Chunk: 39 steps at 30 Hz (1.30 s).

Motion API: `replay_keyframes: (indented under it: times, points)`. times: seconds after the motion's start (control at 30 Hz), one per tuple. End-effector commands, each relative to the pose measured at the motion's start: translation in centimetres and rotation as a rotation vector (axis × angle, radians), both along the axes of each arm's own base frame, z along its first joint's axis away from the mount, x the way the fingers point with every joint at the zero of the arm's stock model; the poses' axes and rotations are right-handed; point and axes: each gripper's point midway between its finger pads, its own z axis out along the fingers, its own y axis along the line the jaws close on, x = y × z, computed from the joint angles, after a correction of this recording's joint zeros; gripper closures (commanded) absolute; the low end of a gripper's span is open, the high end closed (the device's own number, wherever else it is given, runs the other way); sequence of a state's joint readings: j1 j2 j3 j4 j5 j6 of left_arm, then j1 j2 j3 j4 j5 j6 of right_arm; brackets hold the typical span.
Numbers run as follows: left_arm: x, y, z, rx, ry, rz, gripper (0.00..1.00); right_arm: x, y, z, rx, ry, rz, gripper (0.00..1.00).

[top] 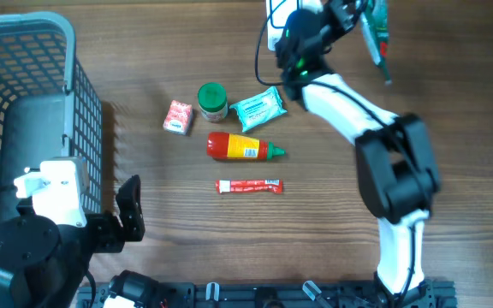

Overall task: Scan the item barcode
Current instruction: 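Carry the glove packet right and drop it at the table edge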

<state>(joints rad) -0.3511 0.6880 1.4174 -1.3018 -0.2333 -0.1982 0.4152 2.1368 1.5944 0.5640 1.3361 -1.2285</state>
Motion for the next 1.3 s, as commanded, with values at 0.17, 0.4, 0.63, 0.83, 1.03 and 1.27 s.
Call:
replay_keyframes:
  times: [0.17,0.4,0.63,0.83,1.03,1.27]
  points:
    - [0.0,-0.2,0.0,0.003,0.000,-0.014,0.00,-5.6,-2.1,-0.8,0.879,0.043,0.260,0.96]
    - [0.0,-0.2,0.0,0.003,0.000,-0.014,0.00,-9.5,-7.1,-5.5,1.395,0.266,0.235,0.96]
    - [0.0,-0.2,0.0,0.003,0.000,-0.014,0.00,-12.3,-15.0,-9.4,1.603,0.210,0.147,0.96]
    - [0.0,-0.2,0.0,0.003,0.000,-0.014,0.00,-15.4,-22.7,-13.3,1.560,0.091,-0.044,0.96]
    - [0.0,-0.2,0.0,0.003,0.000,-0.014,0.00,-16.9,-28.2,-13.3,1.523,-0.121,-0.270,0.96]
    - [0.0,-0.2,0.0,0.003,0.000,-0.014,0.00,-15.4,-26.6,-12.5,1.637,-0.165,-0.188,0.22]
